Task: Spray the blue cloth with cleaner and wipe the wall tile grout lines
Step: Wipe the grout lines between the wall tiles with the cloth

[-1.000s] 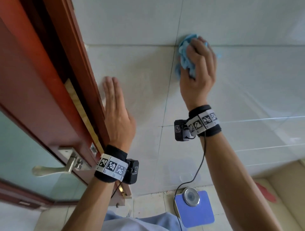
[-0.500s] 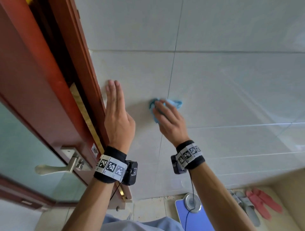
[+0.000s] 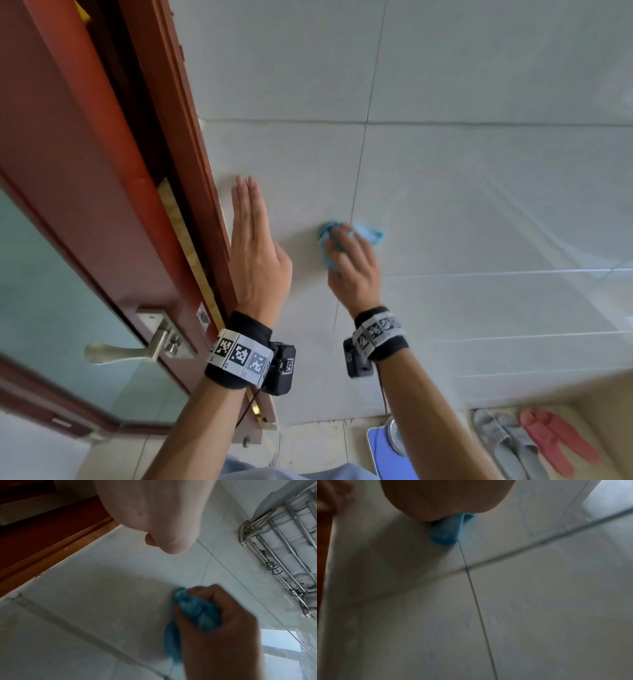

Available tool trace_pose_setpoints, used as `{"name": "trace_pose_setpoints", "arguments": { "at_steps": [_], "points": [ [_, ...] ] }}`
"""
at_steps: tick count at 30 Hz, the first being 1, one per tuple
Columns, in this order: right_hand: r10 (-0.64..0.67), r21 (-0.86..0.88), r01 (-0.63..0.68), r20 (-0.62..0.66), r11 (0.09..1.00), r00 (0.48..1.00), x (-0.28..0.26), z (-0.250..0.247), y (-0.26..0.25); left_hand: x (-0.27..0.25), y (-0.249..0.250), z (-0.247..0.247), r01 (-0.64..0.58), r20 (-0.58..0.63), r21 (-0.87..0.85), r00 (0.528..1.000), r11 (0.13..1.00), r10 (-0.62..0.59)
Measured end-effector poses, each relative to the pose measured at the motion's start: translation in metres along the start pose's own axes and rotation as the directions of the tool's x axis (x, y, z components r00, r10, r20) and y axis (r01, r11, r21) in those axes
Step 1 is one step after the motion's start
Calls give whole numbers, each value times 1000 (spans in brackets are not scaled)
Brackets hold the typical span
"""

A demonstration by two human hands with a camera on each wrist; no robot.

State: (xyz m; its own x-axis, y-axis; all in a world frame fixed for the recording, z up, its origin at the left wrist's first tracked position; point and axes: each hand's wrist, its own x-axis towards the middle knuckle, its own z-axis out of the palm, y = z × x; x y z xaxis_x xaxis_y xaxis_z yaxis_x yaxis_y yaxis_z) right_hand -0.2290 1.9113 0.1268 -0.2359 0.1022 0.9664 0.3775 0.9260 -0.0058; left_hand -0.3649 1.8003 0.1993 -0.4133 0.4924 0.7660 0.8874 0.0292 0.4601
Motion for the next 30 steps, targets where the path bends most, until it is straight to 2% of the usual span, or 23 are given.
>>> {"name": "trace_pose_setpoints", "arguments": {
  "at_steps": [4, 6, 8, 10, 13, 15, 18, 23, 26, 30],
  "points": [
    [-21, 5, 21, 305, 1000, 952, -74, 4, -8, -16, -2, 5, -25, 12, 5, 1000, 1000, 25],
    [20, 5, -23, 339, 1000, 940, -82, -2, -11, -23, -2, 7, -28, 28, 0, 999, 1000, 28],
    [55, 12, -61, 305, 998, 951, -74, -7, -15, -29, -1, 10, -44, 45, 5, 998, 999, 44],
    [27, 42, -41, 304, 998, 952, -61, -7, -23, -33, 0, 12, -59, 56, 3, 997, 998, 59],
    [-109, 112, 66, 431, 991, 896, -59, 0, -26, -37, 6, 15, -73, 78, -7, 994, 997, 73],
    [-134, 116, 88, 494, 989, 859, -69, 1, -20, -40, 9, 17, -76, 86, -4, 993, 997, 77],
    [-45, 26, 37, 467, 999, 883, -84, -7, -9, -39, 11, 19, -85, 94, 5, 992, 996, 84],
    [1, -59, 26, 411, 998, 912, -91, -44, 25, -38, 18, 22, -67, 105, 27, 992, 997, 64],
    [181, -151, -137, 336, 979, 924, -97, -72, 42, -38, 26, 25, -30, 105, 30, 994, 999, 27],
    [361, -169, -322, 318, 932, 877, -93, -106, 64, -42, 43, 34, 0, 109, 43, 994, 999, -4]
  ]
}}
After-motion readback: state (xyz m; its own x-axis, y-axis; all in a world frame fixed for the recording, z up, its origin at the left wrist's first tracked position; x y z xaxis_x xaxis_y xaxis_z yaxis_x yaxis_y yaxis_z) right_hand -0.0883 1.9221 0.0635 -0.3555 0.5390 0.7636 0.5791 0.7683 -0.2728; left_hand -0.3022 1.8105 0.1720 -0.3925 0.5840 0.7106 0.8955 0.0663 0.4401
